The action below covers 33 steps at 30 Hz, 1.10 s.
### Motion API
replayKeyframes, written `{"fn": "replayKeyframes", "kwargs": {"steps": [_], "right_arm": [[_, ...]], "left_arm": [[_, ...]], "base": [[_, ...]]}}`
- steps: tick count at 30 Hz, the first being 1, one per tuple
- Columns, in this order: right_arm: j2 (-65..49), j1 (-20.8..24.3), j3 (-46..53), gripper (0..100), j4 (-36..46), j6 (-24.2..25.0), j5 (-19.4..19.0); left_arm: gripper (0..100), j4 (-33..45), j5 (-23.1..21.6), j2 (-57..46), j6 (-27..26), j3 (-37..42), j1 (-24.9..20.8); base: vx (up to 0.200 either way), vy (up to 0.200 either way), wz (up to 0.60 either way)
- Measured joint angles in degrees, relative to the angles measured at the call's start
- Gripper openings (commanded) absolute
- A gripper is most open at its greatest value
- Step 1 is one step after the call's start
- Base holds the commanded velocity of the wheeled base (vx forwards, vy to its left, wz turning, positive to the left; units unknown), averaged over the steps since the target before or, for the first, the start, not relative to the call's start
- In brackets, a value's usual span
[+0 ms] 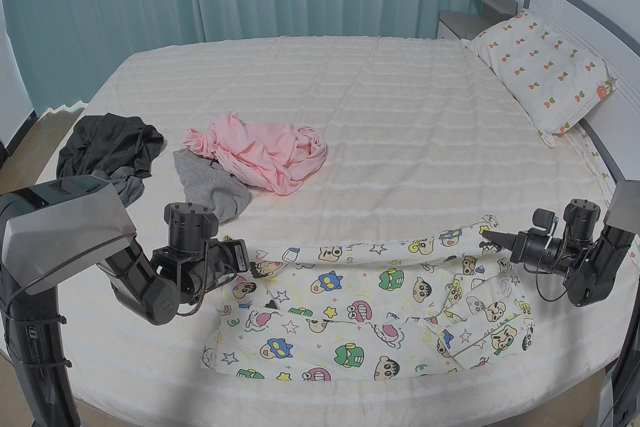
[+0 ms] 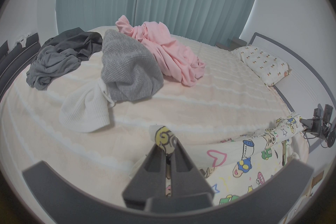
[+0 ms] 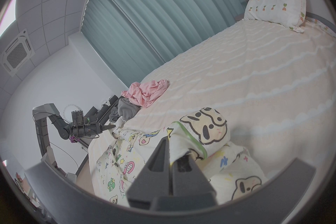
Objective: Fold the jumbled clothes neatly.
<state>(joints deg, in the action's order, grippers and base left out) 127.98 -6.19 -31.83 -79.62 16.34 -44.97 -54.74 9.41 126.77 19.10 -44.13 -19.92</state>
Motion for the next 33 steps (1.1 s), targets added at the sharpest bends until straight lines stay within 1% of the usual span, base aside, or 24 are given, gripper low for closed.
{"fn": "replayKeyframes", "kwargs": {"steps": [6, 10, 14, 18, 28, 33], "right_arm": [[0.88, -1.02, 5.02, 0, -3.40, -2.60, -1.74], [2.23, -1.52, 7.52, 0, -5.75, -3.58, -1.94], [4.24, -1.77, 10.36, 0, -9.14, -5.53, -2.13], [6.07, -1.93, 12.31, 0, -9.36, -7.64, -2.18], [8.52, -2.24, 15.04, 0, -9.36, -9.19, -2.13], [9.68, -2.78, 15.80, 0, -9.36, -9.76, -2.13]], "left_arm": [[0, -2.68, -0.02, -0.28, -0.50, 3.36, -0.52], [0, -3.07, -0.05, -0.30, -1.82, 5.55, -0.67], [0, -5.47, -0.05, -0.15, -2.39, 7.51, -0.78], [0, -7.67, -0.05, 0.21, -2.50, 9.76, -1.22], [0, -11.69, -0.16, 2.47, -2.41, 15.17, -2.46], [0, -12.32, -0.30, 3.50, -2.11, 16.82, -2.71]], "base": [[0.000, 0.000, 0.00], [0.000, 0.000, 0.00], [0.000, 0.000, 0.00], [0.000, 0.000, 0.00], [0.000, 0.000, 0.00], [0.000, 0.000, 0.00]]}}
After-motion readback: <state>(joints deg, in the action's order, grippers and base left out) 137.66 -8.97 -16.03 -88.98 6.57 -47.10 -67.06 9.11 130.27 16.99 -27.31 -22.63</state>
